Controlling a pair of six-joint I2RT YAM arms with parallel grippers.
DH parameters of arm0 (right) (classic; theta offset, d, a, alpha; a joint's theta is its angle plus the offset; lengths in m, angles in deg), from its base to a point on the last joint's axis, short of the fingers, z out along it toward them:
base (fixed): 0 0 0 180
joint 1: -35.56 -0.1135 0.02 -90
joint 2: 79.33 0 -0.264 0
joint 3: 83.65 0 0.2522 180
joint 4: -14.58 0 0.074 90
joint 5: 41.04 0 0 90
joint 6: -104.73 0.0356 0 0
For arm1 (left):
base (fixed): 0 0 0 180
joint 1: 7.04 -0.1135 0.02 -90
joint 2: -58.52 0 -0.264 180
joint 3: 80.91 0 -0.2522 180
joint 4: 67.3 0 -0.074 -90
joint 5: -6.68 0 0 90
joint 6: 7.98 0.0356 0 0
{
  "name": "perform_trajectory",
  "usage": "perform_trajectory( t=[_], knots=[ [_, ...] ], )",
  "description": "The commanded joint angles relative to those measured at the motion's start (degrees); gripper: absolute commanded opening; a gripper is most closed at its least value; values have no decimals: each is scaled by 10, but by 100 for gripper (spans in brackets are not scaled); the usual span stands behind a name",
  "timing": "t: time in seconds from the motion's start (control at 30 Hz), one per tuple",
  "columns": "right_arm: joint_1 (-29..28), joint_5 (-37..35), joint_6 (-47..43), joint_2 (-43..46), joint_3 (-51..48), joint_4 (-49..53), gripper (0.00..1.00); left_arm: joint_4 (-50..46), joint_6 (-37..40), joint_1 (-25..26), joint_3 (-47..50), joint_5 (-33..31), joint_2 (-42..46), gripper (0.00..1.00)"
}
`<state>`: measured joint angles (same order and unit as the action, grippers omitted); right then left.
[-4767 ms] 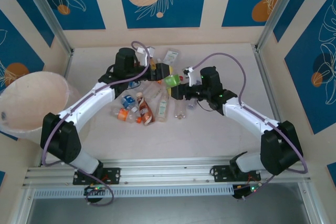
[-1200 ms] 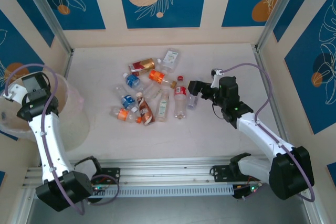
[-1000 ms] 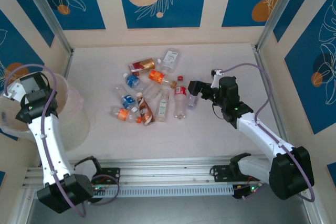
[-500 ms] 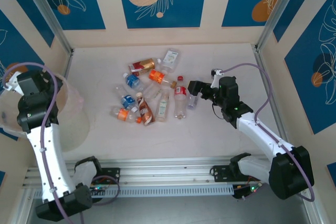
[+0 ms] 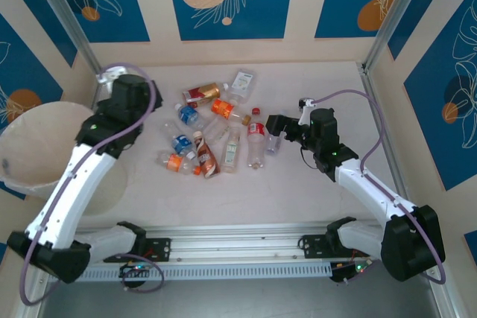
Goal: Put the plastic bottles in the bin
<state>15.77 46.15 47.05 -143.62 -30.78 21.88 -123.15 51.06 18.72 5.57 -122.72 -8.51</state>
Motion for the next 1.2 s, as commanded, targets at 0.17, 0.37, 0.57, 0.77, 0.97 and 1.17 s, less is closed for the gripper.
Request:
perform_trajectory(
  t=[0.17, 0.37, 0.57, 0.77, 0.97, 1.17],
  knots=[
    [1, -20, -16, 18, -3, -7, 100, -50, -94, 143, -7, -59, -126, 100],
    [1, -25, -24, 23, -5, 6, 99, -15, -222, 142, 74, -15, -142, 100],
    [2, -38, -29, 34, -17, 6, 100, 29, -321, 95, 168, 72, -136, 100],
    [3, -34, -27, 39, -19, 7, 100, 70, -393, 32, 247, 171, -133, 100],
    [2, -38, -25, 44, -22, 11, 100, 55, -472, 12, 300, 165, -109, 95],
    [2, -35, -24, 43, -21, 11, 100, 125, -501, -14, 369, 196, -90, 85]
  ],
)
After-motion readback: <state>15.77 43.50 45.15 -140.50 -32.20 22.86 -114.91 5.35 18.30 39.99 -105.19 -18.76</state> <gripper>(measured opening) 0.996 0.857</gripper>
